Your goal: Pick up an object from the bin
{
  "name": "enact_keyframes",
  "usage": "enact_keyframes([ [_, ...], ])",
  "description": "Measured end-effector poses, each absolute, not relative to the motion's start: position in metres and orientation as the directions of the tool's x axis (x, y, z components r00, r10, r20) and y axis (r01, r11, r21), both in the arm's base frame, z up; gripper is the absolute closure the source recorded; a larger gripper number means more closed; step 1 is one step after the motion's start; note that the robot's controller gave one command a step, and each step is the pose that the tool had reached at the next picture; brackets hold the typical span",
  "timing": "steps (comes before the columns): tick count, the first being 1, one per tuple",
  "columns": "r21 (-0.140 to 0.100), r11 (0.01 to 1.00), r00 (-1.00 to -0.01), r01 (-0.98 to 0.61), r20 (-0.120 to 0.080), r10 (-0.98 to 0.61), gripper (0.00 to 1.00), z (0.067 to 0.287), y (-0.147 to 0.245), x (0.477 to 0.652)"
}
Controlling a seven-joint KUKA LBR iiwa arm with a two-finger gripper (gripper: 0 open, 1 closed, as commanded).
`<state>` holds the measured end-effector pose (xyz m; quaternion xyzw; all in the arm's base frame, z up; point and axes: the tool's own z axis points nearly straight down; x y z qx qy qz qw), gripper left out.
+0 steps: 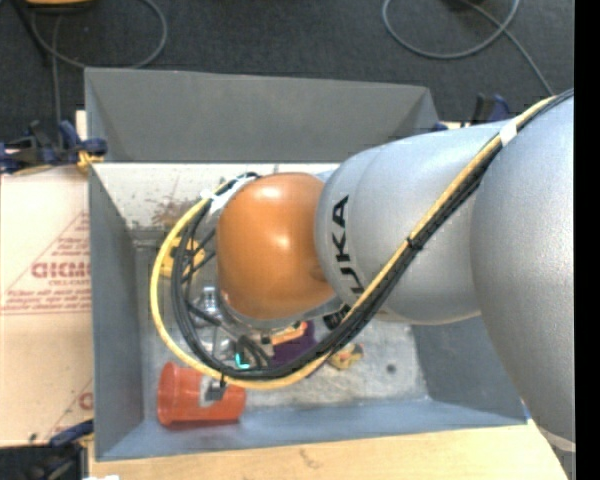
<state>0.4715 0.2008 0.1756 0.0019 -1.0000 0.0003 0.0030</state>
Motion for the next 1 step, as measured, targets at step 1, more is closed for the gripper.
enact_keyframes([
  [1,0.001,1.0,-1.0,0.0,-0.002,0.0,0.0,0.1796,0.1999,0.4737],
])
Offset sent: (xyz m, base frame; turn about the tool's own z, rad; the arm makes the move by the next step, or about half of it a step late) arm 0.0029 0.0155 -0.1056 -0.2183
